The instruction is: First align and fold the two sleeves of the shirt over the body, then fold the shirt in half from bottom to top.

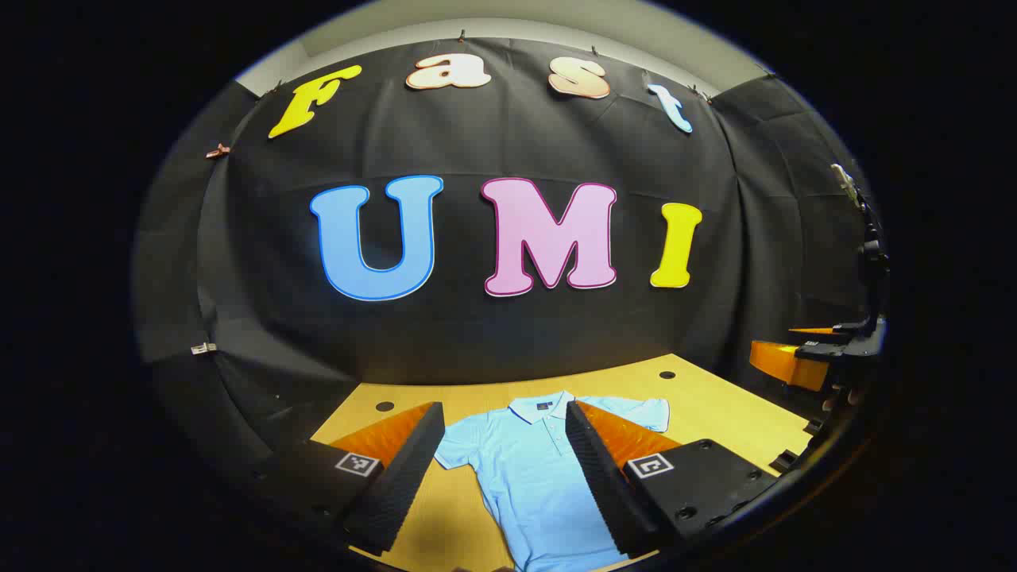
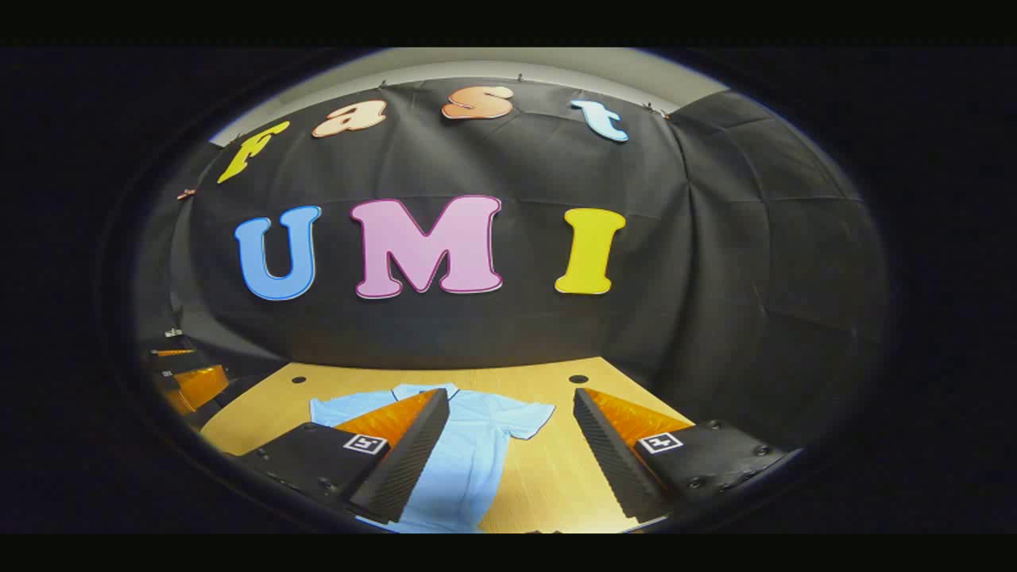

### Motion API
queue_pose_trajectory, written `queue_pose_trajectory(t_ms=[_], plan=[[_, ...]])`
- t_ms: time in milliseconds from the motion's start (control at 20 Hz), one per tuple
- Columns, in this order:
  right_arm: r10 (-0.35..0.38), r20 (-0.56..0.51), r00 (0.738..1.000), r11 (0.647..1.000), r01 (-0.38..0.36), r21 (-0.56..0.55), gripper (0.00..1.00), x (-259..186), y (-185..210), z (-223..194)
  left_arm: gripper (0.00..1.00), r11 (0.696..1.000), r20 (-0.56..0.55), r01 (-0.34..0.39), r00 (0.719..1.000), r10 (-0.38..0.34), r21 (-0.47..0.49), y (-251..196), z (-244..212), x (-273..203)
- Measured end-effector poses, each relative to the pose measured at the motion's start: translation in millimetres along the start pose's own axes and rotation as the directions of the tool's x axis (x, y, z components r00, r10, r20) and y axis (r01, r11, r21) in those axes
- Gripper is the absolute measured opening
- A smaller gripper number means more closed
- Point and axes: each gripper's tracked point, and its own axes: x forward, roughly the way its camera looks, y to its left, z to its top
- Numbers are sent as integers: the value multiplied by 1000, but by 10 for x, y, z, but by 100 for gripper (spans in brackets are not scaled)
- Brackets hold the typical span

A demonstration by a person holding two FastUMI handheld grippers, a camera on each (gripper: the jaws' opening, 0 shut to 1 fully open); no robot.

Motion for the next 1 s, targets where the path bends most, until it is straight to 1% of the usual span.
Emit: queue_pose_trajectory(t_ms=[550,750,900,1000], plan=[[27,-27,999,1000,-28,-9,98,198,-21,-47,98,999,-19,-31,999,31,-9,-2,-51,83],[43,-48,998,999,-44,-11,98,368,-43,-96,97,999,-28,-51,998,50,-13,3,-73,151],[66,-77,995,998,-66,-5,98,567,-45,-163,98,997,-45,-70,997,69,-13,11,-118,220],[67,-90,994,997,-69,-23,98,719,-69,-221,97,996,-54,-84,995,84,-9,9,-142,259]])
